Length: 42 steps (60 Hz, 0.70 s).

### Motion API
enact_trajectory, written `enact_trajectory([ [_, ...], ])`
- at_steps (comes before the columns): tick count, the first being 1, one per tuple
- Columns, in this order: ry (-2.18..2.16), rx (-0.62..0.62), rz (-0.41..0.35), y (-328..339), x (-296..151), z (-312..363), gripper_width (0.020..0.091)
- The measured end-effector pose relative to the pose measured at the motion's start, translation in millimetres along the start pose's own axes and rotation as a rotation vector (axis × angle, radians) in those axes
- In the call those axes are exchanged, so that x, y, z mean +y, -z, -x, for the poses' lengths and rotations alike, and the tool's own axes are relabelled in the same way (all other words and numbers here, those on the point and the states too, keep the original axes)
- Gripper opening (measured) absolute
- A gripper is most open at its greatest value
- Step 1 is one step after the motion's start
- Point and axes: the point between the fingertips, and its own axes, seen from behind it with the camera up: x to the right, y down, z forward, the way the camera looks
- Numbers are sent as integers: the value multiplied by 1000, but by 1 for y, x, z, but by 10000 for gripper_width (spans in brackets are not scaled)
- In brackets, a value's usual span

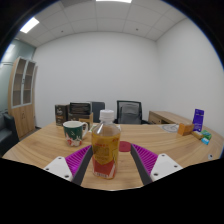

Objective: Pour water

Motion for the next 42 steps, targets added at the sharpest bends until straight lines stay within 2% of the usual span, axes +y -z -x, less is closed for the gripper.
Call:
enact_trajectory([
  [12,-61,2,-1,-39,1,18,843],
  [14,-64,-6,-2,-43,1,23,801],
  [16,-59,2,-3,-48,2,23,698],
  [17,-52,13,-7,-50,1,12,625],
  [21,-40,45,-28,-51,0,17,599],
  [31,-40,100,-51,-54,-2,13,481],
  [42,97,148,-30,-59,-13,5,479],
])
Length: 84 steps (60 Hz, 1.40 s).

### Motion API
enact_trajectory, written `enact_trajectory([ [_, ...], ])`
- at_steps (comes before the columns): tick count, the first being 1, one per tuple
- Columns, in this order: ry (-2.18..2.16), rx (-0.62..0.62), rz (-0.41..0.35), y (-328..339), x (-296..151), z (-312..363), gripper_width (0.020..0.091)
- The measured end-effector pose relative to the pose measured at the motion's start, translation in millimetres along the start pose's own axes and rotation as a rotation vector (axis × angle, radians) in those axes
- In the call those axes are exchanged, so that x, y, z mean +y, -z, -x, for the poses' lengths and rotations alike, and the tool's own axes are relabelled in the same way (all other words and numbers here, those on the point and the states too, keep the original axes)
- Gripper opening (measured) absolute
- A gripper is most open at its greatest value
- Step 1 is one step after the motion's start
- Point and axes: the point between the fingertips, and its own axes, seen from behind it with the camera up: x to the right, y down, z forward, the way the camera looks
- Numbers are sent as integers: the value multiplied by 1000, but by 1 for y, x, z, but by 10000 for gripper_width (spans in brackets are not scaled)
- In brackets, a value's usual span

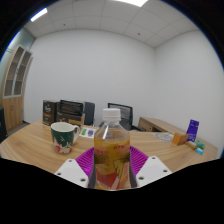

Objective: Pour water

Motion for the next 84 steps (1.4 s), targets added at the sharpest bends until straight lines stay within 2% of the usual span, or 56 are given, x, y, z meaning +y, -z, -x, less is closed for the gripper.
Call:
enact_trajectory([
  [5,189,39,-1,-18,-26,-8,477],
  [15,771,202,-71,-51,-107,-11,477],
  [21,1113,236,-113,-71,-136,12,475],
  [28,1545,266,-146,-89,-139,41,478],
  [33,1775,271,-139,-97,-129,51,479],
  [45,2042,272,-149,-100,-116,64,477],
  [52,2031,255,-131,-99,-110,61,475],
  [58,1938,267,-157,-97,-119,54,476],
  [67,1285,231,-133,-98,-145,14,477],
  [68,1178,240,-155,-96,-140,5,476],
  [70,1016,209,-122,-99,-143,-4,478],
  [80,216,59,-16,-109,-73,-36,479],
  [84,-36,36,37,-122,-45,-43,478],
])
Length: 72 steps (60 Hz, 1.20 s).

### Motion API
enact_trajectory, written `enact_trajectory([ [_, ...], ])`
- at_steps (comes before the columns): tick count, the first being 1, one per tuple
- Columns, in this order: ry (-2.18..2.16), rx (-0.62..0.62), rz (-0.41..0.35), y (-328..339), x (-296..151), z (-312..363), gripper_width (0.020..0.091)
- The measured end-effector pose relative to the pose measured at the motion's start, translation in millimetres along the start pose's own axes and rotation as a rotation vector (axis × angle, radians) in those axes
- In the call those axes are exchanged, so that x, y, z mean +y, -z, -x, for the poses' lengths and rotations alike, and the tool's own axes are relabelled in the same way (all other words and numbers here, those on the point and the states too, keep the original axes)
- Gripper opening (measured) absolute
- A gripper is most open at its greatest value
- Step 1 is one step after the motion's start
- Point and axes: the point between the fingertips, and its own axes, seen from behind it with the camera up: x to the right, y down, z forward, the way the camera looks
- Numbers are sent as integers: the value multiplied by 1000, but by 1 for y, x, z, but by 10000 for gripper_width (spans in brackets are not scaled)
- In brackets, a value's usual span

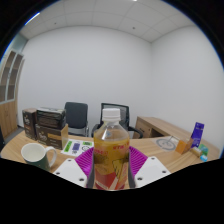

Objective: Pour water

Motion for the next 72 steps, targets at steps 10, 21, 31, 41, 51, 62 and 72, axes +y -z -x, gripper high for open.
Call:
enact_trajectory([
  [10,-194,-43,23,-17,33,-9,479],
  [21,-90,-45,-17,-29,39,-4,484],
  [31,-126,-36,-19,-30,41,-6,515],
  [41,-128,-57,64,-25,52,-5,710],
  [51,-68,-118,109,16,53,-1,851],
  [62,-80,-144,83,106,50,-6,847],
  [72,-118,-191,61,189,48,-1,848],
])
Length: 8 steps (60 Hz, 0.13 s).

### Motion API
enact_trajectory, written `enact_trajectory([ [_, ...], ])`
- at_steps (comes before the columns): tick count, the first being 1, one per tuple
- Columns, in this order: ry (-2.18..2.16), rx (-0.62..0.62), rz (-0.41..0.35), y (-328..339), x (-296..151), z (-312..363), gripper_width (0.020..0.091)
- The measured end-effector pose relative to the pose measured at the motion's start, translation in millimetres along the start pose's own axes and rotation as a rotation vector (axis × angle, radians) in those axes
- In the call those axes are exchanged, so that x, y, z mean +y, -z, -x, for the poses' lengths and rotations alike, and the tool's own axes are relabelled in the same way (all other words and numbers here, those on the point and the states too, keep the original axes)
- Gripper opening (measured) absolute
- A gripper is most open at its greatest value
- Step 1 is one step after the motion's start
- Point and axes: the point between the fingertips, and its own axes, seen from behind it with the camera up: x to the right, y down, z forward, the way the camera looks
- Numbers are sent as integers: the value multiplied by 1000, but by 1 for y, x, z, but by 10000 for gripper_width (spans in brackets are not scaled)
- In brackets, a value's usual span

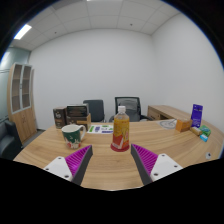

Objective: Pour water

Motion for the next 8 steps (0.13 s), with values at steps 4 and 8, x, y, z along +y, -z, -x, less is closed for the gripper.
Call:
enact_trajectory([
  [4,-4,-29,-14,26,-1,10,845],
  [8,-11,-54,-27,47,-3,18,846],
])
